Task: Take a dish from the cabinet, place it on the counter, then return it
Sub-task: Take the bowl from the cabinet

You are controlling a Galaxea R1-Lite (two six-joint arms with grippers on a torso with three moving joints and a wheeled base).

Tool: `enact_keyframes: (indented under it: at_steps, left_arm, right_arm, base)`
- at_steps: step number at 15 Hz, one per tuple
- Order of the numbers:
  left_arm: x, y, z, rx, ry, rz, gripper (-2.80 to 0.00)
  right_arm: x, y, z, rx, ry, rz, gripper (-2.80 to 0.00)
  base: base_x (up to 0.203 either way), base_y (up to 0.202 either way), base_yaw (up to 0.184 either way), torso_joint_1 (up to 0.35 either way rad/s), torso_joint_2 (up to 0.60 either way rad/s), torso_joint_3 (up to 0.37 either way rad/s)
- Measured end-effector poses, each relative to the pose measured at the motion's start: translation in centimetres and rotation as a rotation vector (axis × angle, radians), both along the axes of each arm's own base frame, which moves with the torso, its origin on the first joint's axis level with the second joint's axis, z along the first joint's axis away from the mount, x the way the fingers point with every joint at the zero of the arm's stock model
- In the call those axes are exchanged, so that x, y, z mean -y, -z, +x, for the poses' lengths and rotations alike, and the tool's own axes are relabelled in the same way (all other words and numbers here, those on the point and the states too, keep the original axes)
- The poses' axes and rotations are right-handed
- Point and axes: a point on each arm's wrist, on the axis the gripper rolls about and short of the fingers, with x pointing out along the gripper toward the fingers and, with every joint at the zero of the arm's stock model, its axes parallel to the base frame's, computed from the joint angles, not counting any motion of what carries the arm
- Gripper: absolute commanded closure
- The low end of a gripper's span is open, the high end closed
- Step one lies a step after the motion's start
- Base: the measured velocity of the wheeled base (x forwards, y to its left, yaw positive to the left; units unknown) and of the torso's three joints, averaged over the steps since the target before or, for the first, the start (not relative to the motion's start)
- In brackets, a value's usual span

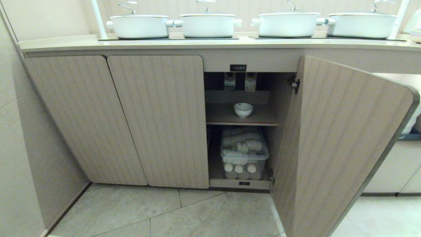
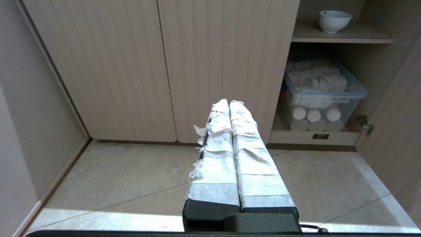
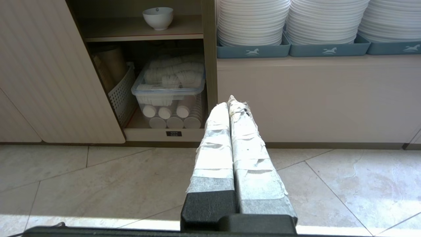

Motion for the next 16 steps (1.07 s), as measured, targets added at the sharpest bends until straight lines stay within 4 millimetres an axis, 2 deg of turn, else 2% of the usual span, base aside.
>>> enact_keyframes:
  at_steps: [16]
  left_arm:
    - [0.00, 0.04, 0.01, -0.001, 0.001, -0.001, 0.00]
  right_arm:
    - [0.00, 0.01, 0.00, -0.001, 0.000, 0.010, 0.00]
  base:
    - [0.000, 0.000, 0.000, 0.000, 0.00, 0.000]
